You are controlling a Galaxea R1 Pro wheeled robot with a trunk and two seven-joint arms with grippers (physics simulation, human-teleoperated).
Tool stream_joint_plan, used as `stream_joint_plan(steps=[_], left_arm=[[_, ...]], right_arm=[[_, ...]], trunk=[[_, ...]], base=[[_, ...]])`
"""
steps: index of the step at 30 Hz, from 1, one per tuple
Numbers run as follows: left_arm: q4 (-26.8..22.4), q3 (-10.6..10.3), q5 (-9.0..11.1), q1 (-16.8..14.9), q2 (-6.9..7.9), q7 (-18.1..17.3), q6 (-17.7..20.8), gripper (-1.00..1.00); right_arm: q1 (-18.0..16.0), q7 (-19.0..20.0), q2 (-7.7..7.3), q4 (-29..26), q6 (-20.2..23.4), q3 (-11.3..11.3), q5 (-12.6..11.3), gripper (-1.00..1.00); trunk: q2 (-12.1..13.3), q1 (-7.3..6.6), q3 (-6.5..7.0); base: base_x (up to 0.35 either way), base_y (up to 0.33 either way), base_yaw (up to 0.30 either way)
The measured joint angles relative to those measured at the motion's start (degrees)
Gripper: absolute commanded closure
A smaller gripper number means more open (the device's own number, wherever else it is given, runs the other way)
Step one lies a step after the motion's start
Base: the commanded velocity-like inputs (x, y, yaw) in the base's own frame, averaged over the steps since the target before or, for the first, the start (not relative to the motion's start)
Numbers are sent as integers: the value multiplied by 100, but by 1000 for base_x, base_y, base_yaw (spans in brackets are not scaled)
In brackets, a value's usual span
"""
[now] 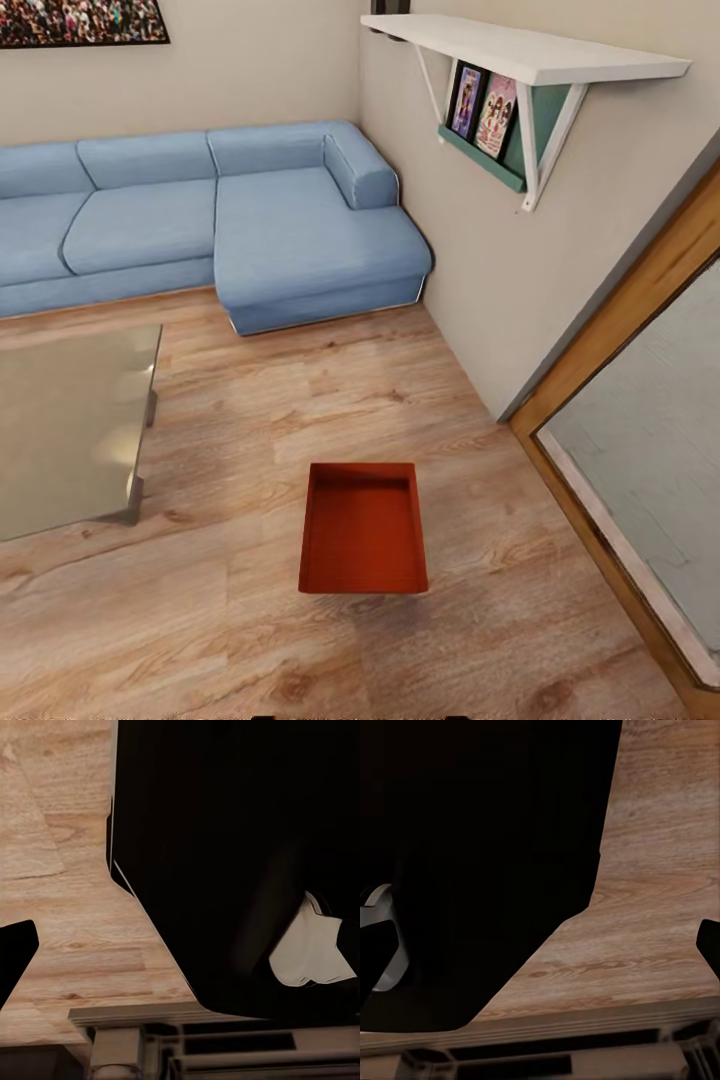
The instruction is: Move the two storage containers from the living room to the garage. In the garage, place one container on the floor and stack the other container on top of it (either order is fine).
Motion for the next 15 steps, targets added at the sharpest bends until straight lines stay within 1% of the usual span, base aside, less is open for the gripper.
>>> stream_joint_plan(steps=[15], left_arm=[[0,0,2,0,0,3,0,-100]], right_arm=[[0,0,-4,1,-1,-4,0,-100]], trunk=[[0,0,-139]], base=[[0,0,0]])
